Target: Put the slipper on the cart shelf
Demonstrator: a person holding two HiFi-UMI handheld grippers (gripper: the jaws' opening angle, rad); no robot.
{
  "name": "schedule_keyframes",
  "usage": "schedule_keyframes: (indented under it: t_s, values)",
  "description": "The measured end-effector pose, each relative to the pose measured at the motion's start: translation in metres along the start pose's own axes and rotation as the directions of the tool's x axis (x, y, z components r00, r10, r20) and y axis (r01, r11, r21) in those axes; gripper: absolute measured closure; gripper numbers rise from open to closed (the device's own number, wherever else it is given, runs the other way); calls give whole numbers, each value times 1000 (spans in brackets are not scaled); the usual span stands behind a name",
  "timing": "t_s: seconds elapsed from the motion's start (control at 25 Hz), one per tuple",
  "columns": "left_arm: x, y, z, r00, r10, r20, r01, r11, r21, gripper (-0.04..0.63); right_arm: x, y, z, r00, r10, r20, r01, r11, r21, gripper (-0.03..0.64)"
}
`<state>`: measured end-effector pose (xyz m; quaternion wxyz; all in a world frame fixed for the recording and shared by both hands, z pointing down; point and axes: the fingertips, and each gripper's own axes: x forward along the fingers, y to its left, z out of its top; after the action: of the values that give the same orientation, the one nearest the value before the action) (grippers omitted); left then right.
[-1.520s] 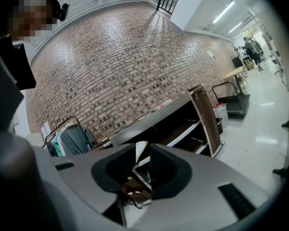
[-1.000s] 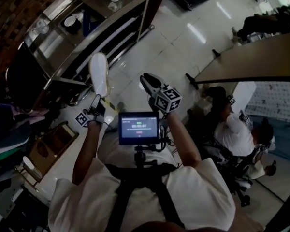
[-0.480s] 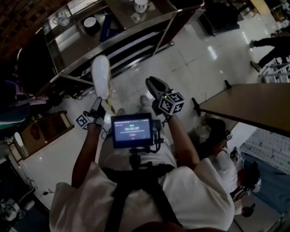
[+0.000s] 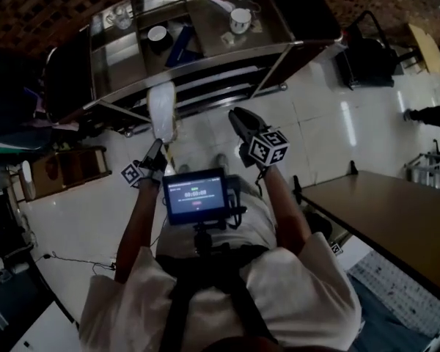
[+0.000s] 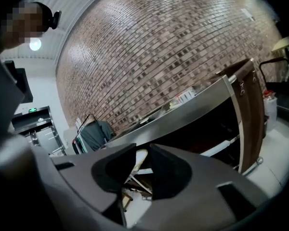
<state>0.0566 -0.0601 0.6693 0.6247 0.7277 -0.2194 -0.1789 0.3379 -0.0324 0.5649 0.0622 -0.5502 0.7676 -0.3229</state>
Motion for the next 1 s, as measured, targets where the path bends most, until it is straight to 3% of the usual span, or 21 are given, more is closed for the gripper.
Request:
schedule_keyframes:
  t_s: [0.2,0.48,0.68,1.0]
  values:
    - [4,17,4,997,31,78,-30,999,-11,551,10,-10,-6,997,53,-58,-54,998,-15,499]
    - [-2,40,1,988,99,115,-95,995,-42,551,16,-10,-4,991,91,-94,-95,995,-33,499]
    - [-5,63,20,978,158,138,-154,987,-39,551,34,-10,-16,985,93,-143,-97,995,-25,506]
    - [7,78,39,980,173,95,-163,981,-108,551,58,9,-37,977,57,-205,-68,996,-49,506]
